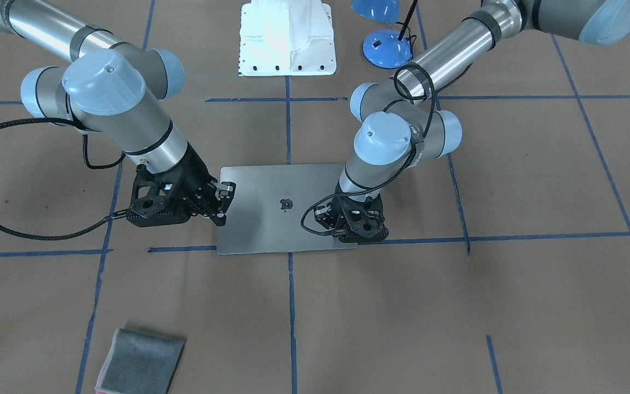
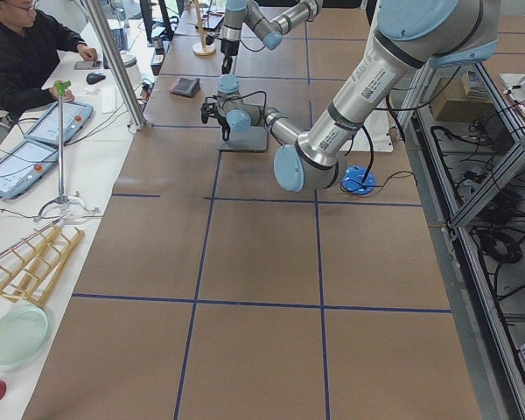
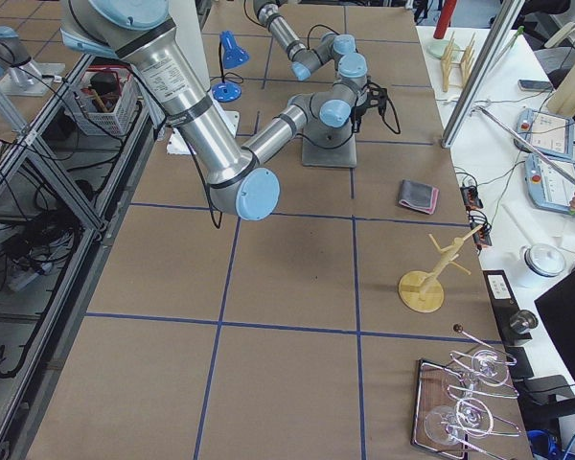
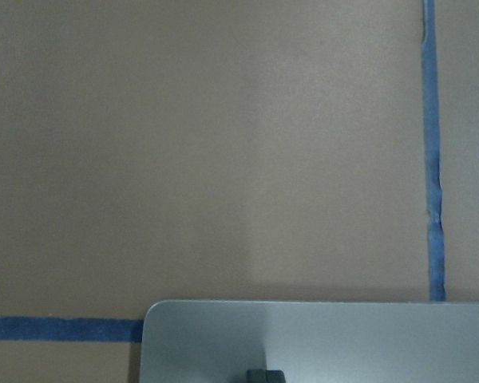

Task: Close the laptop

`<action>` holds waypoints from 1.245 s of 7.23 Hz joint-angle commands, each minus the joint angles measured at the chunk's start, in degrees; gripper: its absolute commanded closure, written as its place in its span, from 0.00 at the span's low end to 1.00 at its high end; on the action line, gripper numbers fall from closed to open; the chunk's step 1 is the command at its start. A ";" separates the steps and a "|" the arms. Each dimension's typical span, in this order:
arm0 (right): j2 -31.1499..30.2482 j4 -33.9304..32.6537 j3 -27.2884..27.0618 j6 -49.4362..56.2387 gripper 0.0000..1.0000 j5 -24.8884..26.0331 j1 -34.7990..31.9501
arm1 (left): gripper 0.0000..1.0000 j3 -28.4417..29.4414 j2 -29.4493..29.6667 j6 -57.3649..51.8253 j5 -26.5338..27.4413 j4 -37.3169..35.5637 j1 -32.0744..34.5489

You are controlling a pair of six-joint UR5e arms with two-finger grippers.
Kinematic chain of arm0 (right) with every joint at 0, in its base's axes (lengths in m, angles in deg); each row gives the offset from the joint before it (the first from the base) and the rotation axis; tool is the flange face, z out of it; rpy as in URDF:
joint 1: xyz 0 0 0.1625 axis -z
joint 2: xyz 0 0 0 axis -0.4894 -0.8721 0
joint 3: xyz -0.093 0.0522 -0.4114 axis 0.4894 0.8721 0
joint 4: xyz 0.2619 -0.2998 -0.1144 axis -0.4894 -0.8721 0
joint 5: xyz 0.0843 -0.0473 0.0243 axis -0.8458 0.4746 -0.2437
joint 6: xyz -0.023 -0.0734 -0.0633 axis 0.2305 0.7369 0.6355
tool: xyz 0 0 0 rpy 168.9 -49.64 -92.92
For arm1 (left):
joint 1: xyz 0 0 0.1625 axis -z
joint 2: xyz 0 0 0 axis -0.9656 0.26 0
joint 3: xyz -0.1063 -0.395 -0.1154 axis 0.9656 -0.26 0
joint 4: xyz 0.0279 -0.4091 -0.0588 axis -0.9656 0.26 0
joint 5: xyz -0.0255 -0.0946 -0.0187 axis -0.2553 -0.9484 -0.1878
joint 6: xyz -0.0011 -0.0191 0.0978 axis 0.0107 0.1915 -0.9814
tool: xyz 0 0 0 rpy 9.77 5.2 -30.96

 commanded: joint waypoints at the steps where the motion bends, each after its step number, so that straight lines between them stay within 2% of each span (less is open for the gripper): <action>1: -0.02 -0.15 -0.59 -0.07 0.71 -1.76 -1.44 | 0.77 -0.44 0.14 -0.05 -0.78 0.11 1.54; 2: -0.97 -0.68 -1.64 0.01 0.01 -4.82 -3.63 | 0.01 -2.62 -0.30 -0.14 -4.88 -1.11 3.64; 4: -10.26 -1.29 -9.78 1.49 0.00 -5.90 -7.75 | 0.00 -10.94 -4.41 -0.57 -14.02 -11.08 11.01; 5: -13.35 -6.43 -13.47 8.73 0.00 -6.43 -9.61 | 0.00 -17.78 -9.48 -7.19 -16.33 -16.01 14.00; 7: -19.67 -24.60 -21.65 33.98 0.00 -5.64 -14.09 | 0.00 -30.19 -18.10 -25.62 -16.53 -27.88 20.15; 8: -25.53 -25.28 -22.90 45.08 0.00 -6.51 -19.07 | 0.00 -33.72 -25.19 -34.76 -16.61 -28.18 24.27; 9: -29.94 -25.38 -22.57 54.85 0.00 -7.56 -24.60 | 0.00 -33.84 -30.22 -45.03 -16.70 -28.19 29.10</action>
